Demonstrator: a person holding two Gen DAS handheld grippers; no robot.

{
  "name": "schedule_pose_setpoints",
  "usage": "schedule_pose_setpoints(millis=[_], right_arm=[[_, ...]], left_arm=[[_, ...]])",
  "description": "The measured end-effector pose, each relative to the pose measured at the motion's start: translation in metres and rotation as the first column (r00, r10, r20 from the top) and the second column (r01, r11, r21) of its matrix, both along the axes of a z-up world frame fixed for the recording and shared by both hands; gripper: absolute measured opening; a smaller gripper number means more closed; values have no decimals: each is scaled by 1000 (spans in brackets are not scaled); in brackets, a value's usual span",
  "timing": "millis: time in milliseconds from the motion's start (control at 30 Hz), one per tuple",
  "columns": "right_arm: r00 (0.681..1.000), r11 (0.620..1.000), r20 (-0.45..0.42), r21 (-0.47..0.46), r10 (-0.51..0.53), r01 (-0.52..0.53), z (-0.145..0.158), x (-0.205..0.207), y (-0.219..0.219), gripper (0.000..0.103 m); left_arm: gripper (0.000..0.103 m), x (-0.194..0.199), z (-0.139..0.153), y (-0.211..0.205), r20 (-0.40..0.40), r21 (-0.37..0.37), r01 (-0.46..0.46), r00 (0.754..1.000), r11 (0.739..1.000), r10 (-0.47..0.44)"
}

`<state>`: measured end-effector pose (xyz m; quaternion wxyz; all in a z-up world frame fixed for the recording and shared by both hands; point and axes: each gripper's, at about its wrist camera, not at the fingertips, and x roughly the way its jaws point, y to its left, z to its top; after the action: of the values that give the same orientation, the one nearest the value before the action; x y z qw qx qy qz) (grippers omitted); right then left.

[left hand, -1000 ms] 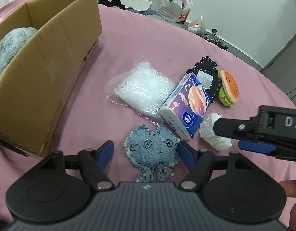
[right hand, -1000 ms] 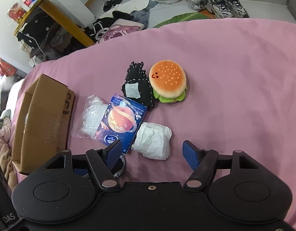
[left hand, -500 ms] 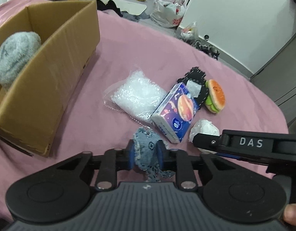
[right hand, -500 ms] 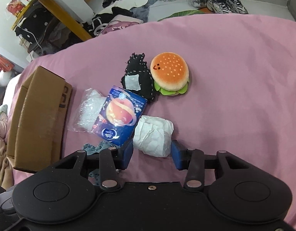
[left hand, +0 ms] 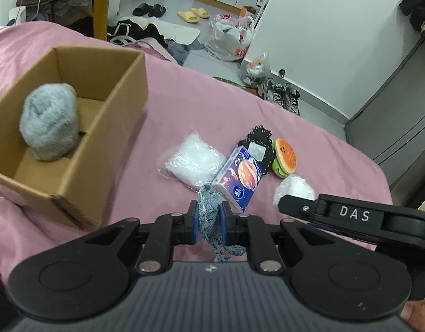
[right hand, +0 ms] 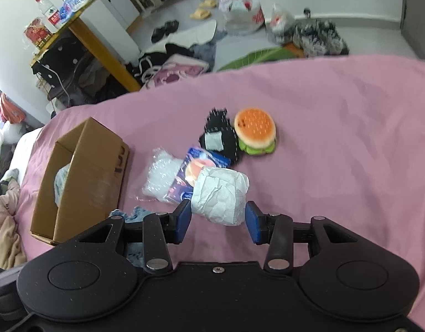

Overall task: Organize soft objects
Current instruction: 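Carry the fabric plush with the left tool while the right tool grasps the white bundle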

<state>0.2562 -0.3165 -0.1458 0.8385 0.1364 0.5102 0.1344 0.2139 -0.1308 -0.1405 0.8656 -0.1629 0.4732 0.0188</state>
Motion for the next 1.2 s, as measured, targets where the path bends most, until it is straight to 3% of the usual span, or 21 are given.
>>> schedule_pose_setpoints(millis=[167, 633, 1200], right_arm=[[998, 998, 33, 42, -49, 47, 12, -10, -4, 42], [989, 997, 128, 3, -80, 80, 44, -31, 24, 42], [982, 999, 183, -8, -45, 47, 68, -30, 68, 42]], left_arm=[[14, -6, 16, 10, 33, 40, 21, 999, 999, -22], [14, -17, 54, 49, 96, 62, 12, 995, 998, -18], [14, -10, 79, 100, 165, 51, -39, 986, 998, 30]])
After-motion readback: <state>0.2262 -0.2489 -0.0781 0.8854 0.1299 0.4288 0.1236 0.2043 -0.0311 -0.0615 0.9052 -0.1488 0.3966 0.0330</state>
